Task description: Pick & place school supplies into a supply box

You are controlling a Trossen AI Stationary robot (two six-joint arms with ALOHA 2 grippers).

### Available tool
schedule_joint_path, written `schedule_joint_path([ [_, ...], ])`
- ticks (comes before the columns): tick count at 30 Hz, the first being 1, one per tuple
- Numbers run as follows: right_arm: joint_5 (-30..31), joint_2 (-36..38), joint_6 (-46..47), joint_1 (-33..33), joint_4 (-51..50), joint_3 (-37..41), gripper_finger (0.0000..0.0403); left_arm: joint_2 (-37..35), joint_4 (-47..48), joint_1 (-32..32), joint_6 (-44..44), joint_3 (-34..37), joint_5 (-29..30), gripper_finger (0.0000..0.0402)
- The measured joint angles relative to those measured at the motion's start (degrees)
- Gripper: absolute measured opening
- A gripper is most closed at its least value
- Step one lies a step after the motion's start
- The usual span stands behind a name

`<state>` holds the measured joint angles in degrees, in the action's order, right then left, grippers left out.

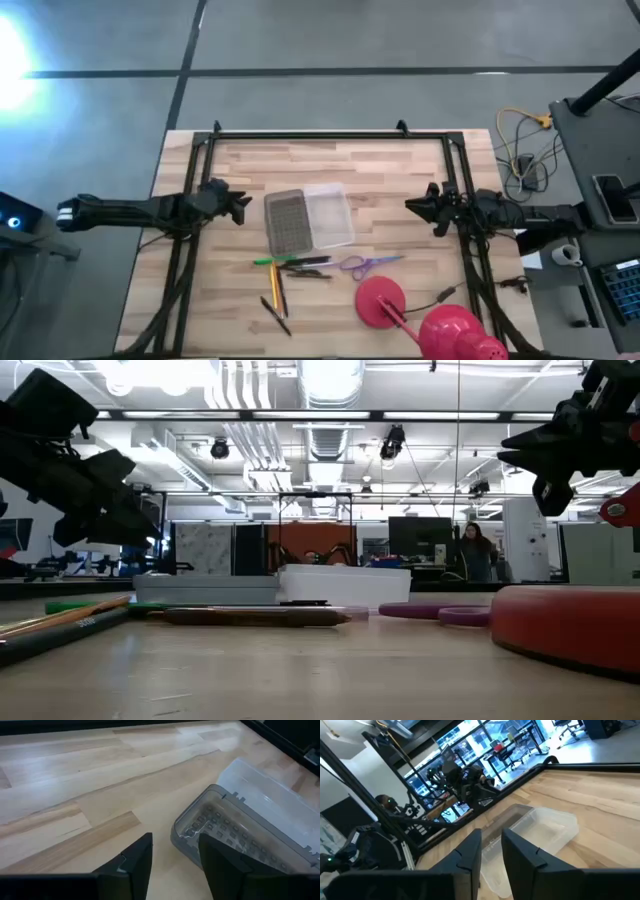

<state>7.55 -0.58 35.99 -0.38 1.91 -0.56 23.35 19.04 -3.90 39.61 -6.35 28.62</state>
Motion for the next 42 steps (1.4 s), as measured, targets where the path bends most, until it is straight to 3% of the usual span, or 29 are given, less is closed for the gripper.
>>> schedule_joint_path([
  [33,0.0,0.02,0.0,-0.07,0.12,0.0,0.0068,0.0,-0.01,0.01,-0.02,0.0,0.0,0.0145],
  [36,4.16,0.0,0.26,-0.13,1.95,0.02,0.0068,0.0,-0.02,0.02,0.0,0.0,0.0,0.0145],
  [38,6.23,-0.18,6.7,-0.22,3.16,0.02,0.0068,0.0,-0.02,0.0,-0.01,0.0,-0.01,0.0145],
  [42,6.18,-6.93,5.79,-0.17,4.88,-0.06,0.0068,-0.02,-0.01,0.02,-0.02,0.0,-0.01,0.0145],
])
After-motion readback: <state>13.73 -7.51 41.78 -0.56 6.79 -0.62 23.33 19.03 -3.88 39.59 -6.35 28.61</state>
